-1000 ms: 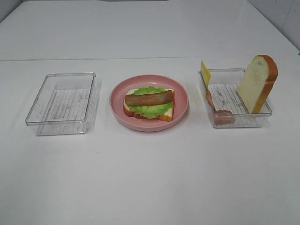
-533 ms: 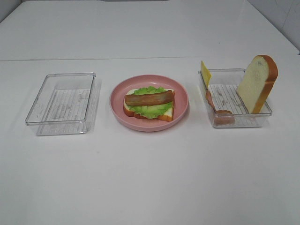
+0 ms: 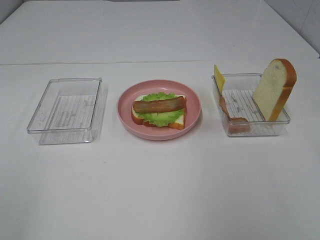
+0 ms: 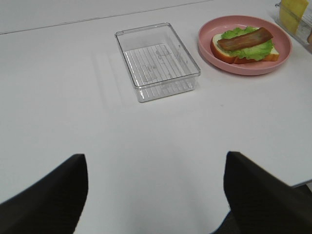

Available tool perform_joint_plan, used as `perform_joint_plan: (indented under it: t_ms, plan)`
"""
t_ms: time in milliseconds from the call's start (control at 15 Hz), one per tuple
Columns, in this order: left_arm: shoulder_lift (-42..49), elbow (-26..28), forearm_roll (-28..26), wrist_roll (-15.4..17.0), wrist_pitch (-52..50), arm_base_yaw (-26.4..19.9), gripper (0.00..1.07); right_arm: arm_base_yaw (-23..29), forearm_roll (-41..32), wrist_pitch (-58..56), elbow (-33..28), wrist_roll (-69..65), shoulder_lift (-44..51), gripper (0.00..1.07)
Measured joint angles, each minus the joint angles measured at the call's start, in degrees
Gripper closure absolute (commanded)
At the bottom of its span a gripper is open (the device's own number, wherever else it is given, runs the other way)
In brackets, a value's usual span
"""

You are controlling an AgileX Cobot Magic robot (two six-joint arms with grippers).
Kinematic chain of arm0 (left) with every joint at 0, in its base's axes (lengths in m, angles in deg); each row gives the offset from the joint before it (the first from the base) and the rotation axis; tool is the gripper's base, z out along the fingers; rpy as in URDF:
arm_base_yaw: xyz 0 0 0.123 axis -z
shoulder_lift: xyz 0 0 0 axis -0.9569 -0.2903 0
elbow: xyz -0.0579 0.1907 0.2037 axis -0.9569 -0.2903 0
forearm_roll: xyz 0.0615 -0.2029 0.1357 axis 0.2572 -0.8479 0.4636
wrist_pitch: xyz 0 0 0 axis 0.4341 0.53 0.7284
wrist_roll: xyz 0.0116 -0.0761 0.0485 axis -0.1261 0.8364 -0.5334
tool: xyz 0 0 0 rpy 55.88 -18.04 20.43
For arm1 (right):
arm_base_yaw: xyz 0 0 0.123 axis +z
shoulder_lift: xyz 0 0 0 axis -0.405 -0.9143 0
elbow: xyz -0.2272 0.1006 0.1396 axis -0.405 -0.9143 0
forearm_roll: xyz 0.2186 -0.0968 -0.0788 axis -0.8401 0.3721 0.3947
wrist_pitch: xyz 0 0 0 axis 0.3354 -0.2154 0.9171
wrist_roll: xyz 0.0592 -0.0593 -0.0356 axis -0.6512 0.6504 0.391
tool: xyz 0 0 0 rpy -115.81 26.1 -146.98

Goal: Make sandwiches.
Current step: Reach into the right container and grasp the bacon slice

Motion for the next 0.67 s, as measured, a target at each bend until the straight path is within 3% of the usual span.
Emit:
perform_joint_plan:
  t_ms: [67,333,467,667]
  plan:
    - [0.0,0.0,0.0,0.1,0.0,0.0,0.32,0.0,-4.6,-2.3,6.5,0.3,-8.0,0.32]
    - [0.0,0.0,0.0,0.1,0.0,0.0,0.32,0.1,-14.1,-8.7,19.3,3.3,-24.8,0.32]
    - [0.0,0.0,0.0,0.1,0.0,0.0,0.32,1.3,-13.9,-8.8,22.7,3.3,-30.0,0.32]
    - [0.0,0.0,0.0,0.1,0.0,0.0,0.32,9.2,-9.2,-9.2,29.6,1.5,-40.6,0.32]
